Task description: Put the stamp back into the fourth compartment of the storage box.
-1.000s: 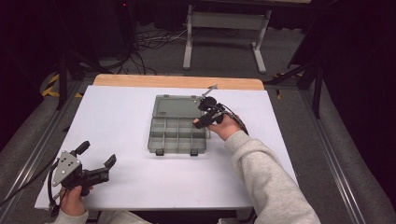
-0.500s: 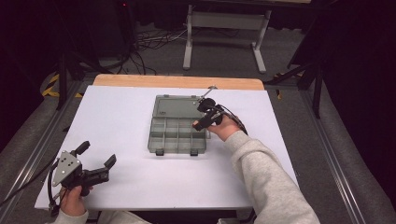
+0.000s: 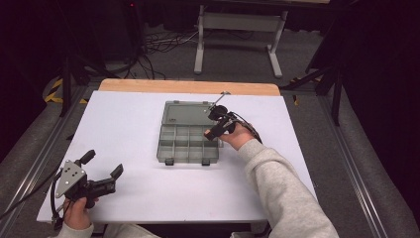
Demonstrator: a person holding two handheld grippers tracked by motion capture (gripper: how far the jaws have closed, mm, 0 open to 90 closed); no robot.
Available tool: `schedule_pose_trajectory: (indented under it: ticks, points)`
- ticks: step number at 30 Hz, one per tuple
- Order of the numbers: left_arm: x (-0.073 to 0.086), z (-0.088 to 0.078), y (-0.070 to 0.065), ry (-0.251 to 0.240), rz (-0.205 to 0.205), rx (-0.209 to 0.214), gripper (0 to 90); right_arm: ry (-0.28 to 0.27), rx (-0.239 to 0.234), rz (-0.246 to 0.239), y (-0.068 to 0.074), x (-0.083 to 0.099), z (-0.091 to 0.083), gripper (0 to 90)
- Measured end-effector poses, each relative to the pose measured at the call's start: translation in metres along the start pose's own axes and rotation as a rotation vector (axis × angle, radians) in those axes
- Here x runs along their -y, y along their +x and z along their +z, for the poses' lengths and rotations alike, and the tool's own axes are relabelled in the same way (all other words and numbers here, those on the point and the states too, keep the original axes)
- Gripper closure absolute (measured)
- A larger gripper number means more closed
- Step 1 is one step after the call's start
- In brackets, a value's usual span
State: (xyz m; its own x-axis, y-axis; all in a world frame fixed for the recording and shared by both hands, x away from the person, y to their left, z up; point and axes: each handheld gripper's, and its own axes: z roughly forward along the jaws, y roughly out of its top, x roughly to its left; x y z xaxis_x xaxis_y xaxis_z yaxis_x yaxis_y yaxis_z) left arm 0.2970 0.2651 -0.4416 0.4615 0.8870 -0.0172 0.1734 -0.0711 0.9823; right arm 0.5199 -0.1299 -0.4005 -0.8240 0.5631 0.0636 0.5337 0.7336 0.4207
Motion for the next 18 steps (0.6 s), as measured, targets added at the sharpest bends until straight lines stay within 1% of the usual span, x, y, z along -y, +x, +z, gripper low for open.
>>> schedule_pose_trajectory:
  ticks: [2,3,5,9,11,12,13,16,17,18]
  points:
    - [0.0,0.0,0.0,0.0,0.0,0.0,0.1,-0.017,-0.003,0.012,0.0,0.0,-0.001,62.2]
    - [0.0,0.0,0.0,0.0,0.0,0.0,0.1,-0.02,0.002,0.005,0.0,0.0,-0.002,61.7]
    - [0.0,0.0,0.0,0.002,0.0,-0.001,0.1,-0.034,-0.001,0.016,0.0,0.0,-0.004,61.1]
    - [0.0,0.0,0.0,0.002,0.0,-0.001,0.1,-0.044,0.0,0.01,0.0,0.001,-0.007,58.9]
    - [0.0,0.0,0.0,0.002,0.0,-0.001,0.1,-0.065,0.0,0.013,0.001,0.001,-0.01,54.9]
    - [0.0,0.0,0.0,0.002,0.0,-0.001,0.1,-0.065,0.0,0.013,0.001,0.001,-0.01,54.9]
    - [0.0,0.0,0.0,0.003,0.0,-0.001,0.1,-0.083,0.004,0.009,0.002,0.001,-0.014,51.2]
    - [0.0,0.0,0.0,0.001,-0.001,0.0,0.1,-0.103,0.005,-0.001,0.003,0.001,-0.02,40.8]
    - [0.0,0.0,0.0,0.001,-0.001,0.0,0.1,-0.103,0.005,-0.001,0.003,0.001,-0.02,40.8]
    - [0.0,0.0,0.0,0.004,0.0,0.0,0.1,-0.123,0.005,-0.007,0.004,0.001,-0.025,34.0]
